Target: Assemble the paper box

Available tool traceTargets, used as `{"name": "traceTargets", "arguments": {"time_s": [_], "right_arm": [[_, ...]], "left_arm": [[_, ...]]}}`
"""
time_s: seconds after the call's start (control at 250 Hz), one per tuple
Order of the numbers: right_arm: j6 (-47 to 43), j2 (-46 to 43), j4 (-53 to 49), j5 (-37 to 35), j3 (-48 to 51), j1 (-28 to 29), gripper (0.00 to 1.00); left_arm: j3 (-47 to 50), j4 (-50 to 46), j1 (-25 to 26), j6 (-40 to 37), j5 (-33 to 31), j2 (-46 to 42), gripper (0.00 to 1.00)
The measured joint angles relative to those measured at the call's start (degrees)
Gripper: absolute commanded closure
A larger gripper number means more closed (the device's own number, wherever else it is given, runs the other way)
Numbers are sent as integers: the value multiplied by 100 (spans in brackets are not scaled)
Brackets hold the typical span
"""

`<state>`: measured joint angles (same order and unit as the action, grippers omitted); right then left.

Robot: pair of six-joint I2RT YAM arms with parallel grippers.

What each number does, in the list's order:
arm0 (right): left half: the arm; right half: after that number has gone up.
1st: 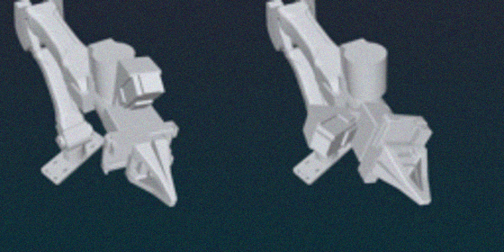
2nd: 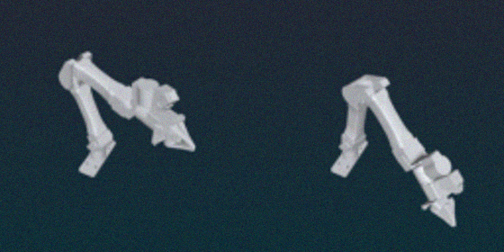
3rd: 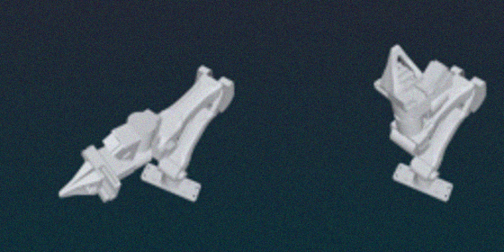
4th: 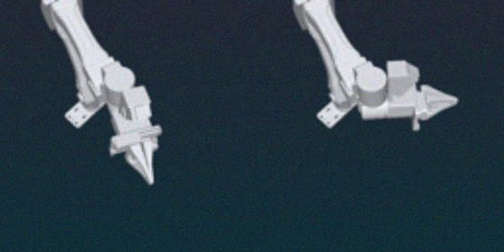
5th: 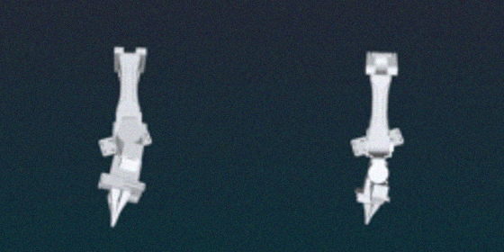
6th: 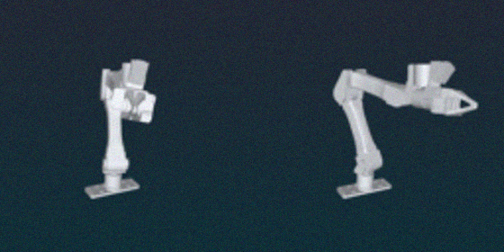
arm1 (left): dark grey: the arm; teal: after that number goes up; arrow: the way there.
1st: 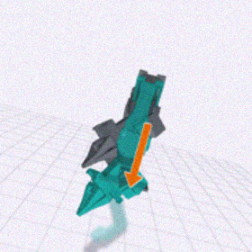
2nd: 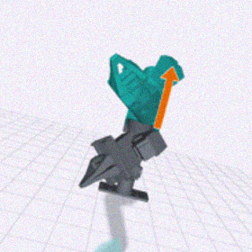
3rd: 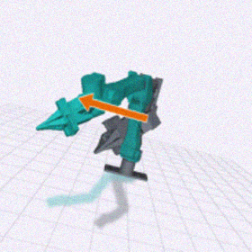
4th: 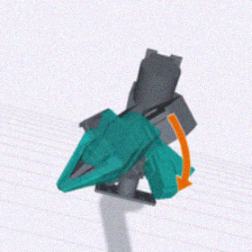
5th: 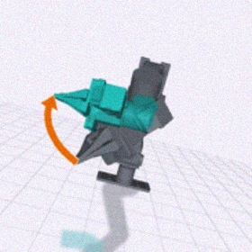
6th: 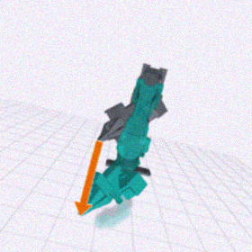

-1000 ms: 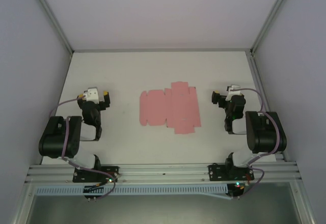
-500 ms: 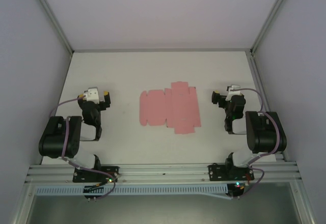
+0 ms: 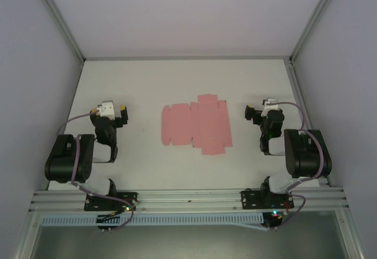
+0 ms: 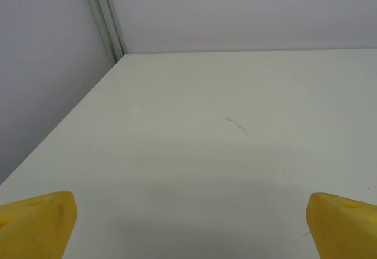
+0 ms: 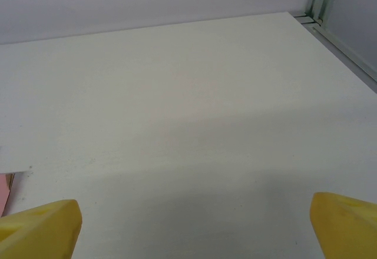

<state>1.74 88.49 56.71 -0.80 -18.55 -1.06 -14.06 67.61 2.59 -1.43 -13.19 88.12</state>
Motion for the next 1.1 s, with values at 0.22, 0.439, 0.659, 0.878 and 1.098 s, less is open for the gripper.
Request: {"name": "traceTargets", "arguments": {"time_s": [0.22,0.439,0.659,0.878,1.098], "right_arm": [[0,-734,-271,-31,0,0,0],[39,-1510,-1209,-87,-94,70,0],[503,-2234,-3617,-295,-1408,529,0],[1368,-2076,-5759,-101,-2476,1290,11],[1991,-957,-6607,345,-2625,2223,30]], "left_arm": [[-140,-667,-2,7,-2,-490,0],[-662,-2046,7,361,15,-1620,0],[-1958,-4463,621,1397,160,-2194,0],[-2835,-6485,1384,2559,590,-2214,0],[-3128,-7479,1982,3075,1296,-1386,0]]}}
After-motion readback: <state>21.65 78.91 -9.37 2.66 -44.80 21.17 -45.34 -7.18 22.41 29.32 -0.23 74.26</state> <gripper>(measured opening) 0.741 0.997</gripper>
